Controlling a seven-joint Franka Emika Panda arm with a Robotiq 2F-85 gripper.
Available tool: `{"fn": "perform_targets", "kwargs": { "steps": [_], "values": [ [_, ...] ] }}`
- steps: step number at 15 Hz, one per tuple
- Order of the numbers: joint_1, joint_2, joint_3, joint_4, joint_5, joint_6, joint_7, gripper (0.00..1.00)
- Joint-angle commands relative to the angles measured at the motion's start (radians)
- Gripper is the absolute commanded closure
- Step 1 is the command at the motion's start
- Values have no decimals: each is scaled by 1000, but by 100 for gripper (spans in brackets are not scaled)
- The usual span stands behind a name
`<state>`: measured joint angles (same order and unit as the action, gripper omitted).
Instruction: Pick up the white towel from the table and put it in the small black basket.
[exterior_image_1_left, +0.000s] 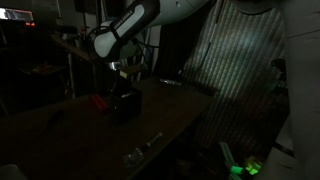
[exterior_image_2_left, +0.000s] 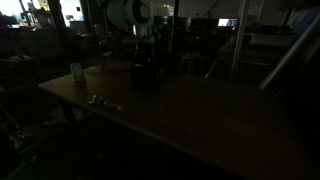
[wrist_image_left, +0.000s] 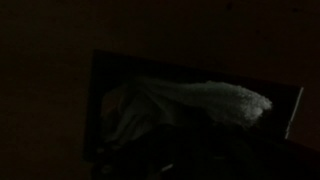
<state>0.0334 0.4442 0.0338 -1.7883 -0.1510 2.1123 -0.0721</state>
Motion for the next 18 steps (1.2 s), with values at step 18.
{"fn": "perform_targets", "kwargs": {
  "steps": [18],
  "values": [
    [-31, -228, 37, -53, 201, -22, -129, 100]
  ]
}}
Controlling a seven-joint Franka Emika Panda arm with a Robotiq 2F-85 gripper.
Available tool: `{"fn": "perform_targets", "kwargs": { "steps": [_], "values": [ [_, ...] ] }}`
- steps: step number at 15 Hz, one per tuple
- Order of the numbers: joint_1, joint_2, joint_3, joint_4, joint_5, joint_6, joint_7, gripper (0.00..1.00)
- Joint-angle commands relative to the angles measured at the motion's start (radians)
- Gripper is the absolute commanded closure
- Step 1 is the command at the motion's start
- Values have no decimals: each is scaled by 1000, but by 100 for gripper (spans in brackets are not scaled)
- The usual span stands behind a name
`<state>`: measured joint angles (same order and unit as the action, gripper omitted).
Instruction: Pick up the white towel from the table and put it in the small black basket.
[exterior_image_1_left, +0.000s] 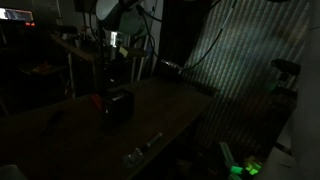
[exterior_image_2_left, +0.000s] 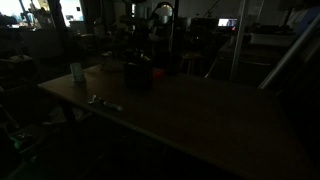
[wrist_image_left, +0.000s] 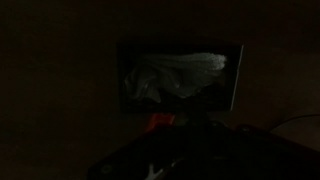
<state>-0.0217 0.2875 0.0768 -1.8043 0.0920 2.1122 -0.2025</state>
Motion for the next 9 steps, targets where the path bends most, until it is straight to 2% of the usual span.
{"fn": "perform_targets", "kwargs": {
  "steps": [1, 9],
  "values": [
    [30, -83, -4, -39, -51, -32, 3, 100],
    [52, -87, 0, -57, -47, -39, 5, 100]
  ]
}}
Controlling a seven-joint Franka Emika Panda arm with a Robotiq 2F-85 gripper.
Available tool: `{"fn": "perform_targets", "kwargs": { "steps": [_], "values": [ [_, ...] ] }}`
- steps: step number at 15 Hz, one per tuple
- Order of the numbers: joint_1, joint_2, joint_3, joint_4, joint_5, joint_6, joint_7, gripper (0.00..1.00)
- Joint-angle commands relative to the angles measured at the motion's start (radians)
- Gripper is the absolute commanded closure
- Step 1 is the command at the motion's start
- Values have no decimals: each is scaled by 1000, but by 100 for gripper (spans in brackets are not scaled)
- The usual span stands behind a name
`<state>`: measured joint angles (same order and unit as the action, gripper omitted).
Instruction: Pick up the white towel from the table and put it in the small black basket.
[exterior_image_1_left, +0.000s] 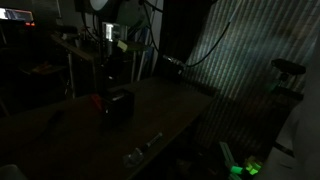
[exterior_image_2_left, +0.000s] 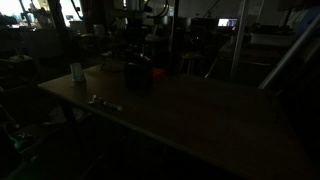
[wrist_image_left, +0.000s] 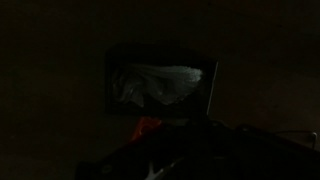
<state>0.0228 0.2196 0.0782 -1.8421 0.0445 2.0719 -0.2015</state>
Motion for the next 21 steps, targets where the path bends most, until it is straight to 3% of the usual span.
{"fn": "perform_targets", "kwargs": {
  "steps": [1, 21],
  "values": [
    [8, -14, 0, -22, 3, 5, 2, 100],
    [7, 123, 6, -6, -2, 98, -17, 100]
  ]
}}
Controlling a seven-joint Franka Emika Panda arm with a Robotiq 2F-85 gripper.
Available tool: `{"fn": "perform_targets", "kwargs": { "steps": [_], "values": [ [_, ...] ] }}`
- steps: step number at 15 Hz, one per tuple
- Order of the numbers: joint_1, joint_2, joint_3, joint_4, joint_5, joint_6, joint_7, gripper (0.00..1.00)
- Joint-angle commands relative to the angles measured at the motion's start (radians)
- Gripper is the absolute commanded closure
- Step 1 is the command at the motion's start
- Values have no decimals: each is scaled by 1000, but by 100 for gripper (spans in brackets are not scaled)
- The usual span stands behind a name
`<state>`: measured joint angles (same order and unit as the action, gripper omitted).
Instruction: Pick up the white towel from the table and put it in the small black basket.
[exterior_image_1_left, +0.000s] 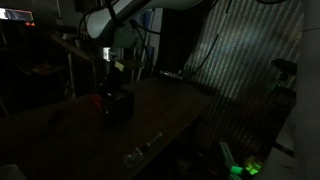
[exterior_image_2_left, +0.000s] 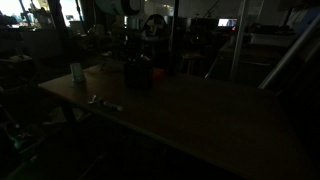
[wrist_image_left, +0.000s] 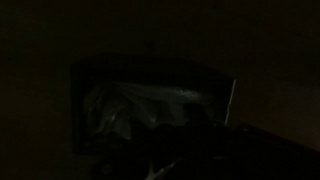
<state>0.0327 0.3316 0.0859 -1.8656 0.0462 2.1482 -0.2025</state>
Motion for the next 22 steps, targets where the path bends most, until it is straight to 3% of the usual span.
{"fn": "perform_targets", "kwargs": {
  "steps": [1, 22],
  "values": [
    [-4, 15, -2, 21, -4, 26, -18, 100],
    [-42, 169, 9, 105, 27, 18, -88, 100]
  ]
}}
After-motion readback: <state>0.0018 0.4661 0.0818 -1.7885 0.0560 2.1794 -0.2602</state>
